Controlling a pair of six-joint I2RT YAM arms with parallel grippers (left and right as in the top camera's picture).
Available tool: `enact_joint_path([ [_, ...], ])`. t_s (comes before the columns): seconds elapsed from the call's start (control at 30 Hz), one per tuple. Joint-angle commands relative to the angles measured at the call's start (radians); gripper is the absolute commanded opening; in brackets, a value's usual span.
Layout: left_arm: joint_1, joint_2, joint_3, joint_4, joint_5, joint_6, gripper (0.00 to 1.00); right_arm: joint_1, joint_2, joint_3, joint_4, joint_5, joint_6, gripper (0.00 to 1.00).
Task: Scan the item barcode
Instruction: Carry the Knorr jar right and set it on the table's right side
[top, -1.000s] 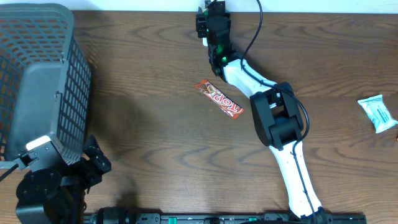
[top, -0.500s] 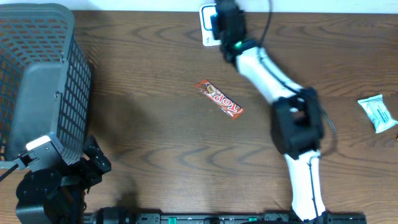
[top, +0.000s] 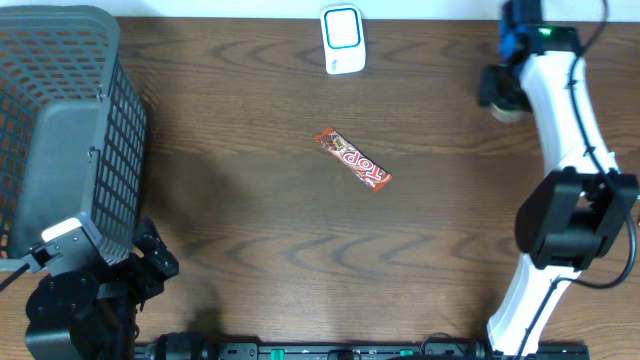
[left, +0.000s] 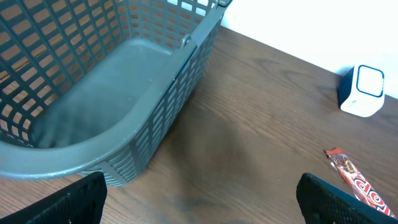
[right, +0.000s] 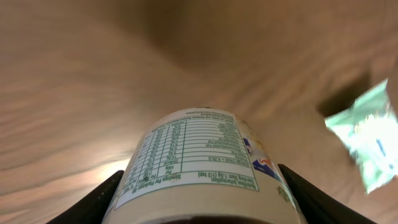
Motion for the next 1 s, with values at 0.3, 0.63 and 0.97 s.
enact_joint_path([
  [0.3, 0.005, -0.002, 0.0, 0.004, -0.008, 0.001, 0.98, -0.301, 0.182, -0.005, -0.032, -0.057, 0.016, 0.22],
  [0.63, 0.005, -0.002, 0.0, 0.004, -0.008, 0.001, 0.98, -0.448, 0.303, -0.005, 0.004, -0.016, -0.04, 0.21],
  [0.97, 0.005, -0.002, 0.0, 0.004, -0.008, 0.001, 0.98, -0.597, 0.298, 0.023, -0.02, 0.048, -0.04, 0.8],
])
